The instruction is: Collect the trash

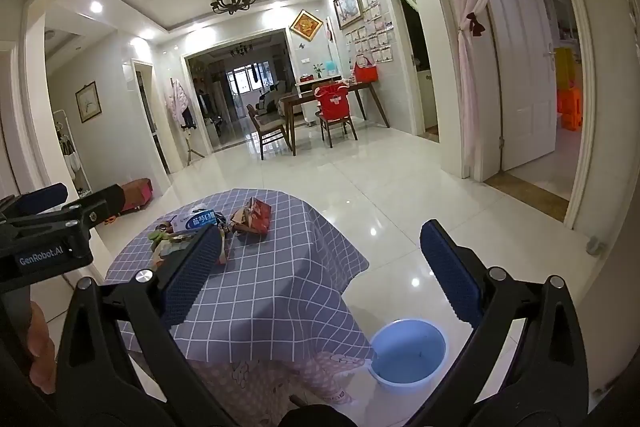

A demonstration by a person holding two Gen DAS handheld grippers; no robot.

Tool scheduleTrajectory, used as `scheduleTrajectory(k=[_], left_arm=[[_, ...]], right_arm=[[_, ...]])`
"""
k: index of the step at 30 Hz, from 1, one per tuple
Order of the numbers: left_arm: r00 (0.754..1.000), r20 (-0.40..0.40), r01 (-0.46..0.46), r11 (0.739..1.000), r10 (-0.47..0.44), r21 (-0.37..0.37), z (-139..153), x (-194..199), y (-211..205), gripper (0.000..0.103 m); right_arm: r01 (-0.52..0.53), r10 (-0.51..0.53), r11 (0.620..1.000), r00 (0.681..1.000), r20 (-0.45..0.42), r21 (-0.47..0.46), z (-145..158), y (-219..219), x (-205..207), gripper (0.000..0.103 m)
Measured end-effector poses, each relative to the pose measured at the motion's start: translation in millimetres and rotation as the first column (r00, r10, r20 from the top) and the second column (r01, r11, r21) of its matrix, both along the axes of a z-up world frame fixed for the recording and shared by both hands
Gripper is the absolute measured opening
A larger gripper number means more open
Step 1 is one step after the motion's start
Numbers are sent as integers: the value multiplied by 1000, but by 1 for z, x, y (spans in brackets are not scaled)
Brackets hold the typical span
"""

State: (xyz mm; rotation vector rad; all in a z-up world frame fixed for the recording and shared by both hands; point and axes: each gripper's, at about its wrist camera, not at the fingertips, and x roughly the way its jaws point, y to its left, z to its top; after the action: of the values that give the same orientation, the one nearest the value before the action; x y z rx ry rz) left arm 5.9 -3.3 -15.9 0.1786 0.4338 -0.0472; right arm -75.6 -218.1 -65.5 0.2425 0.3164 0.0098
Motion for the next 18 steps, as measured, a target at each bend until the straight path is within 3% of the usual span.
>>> scheduleTrajectory(k=[18], left_arm=[[1000,-1,5,1000,-5,10,11,-1,-4,99]], right_arm=[[-1,1,1000,1000,5,4,0,-1,-1,97]])
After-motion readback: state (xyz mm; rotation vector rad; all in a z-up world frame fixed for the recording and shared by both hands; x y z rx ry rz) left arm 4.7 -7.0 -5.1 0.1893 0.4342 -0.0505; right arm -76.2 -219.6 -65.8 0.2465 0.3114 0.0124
